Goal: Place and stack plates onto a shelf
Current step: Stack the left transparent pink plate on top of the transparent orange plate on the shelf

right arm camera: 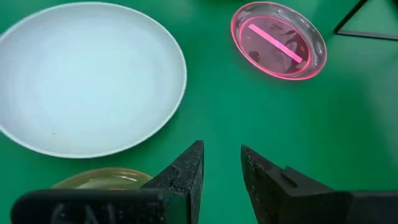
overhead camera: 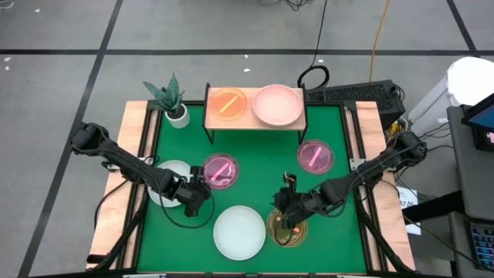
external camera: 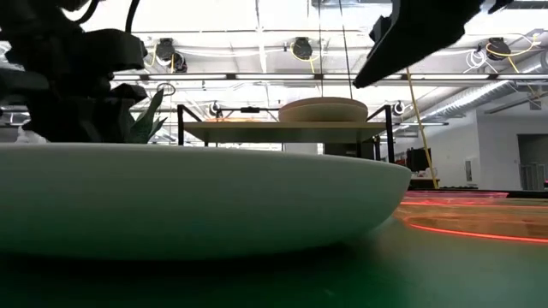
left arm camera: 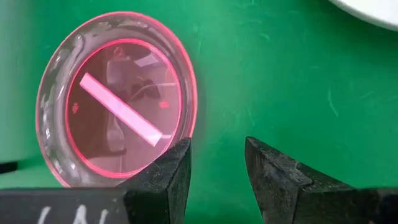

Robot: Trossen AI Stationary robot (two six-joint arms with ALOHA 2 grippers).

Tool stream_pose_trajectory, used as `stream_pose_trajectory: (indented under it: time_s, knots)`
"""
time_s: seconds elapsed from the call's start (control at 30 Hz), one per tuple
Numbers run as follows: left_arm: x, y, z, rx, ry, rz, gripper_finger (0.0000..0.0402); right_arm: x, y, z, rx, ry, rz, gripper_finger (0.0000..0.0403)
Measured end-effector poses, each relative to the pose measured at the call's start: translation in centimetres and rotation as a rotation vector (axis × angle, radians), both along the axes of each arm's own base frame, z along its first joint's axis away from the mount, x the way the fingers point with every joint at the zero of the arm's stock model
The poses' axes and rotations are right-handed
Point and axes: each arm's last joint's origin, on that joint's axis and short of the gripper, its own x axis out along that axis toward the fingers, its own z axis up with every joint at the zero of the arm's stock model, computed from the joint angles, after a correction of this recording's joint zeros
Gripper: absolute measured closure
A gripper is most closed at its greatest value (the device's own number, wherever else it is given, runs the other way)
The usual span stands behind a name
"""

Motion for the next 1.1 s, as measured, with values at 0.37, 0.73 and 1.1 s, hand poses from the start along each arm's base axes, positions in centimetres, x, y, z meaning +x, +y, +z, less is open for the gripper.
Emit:
stream_pose_trajectory:
  time_s: [0.37,0.73,1.1]
  knots:
    - [0.3,0.6,-1.1,0.113,-0.033,-0.084,0.0245,0.2,0.1,0.1,-0.007,-0.031,0.023,0.0314]
    - [1.4,0.8,-4.0,0.189,0.054,-0.087,0.0245,0.3,0.1,0.2,-0.012,-0.04,0.034,0.0314]
    - [1.8,1.1,-4.6,0.225,0.055,-0.091,0.03,0.3,0.1,0.2,-0.012,-0.04,0.035,0.0314]
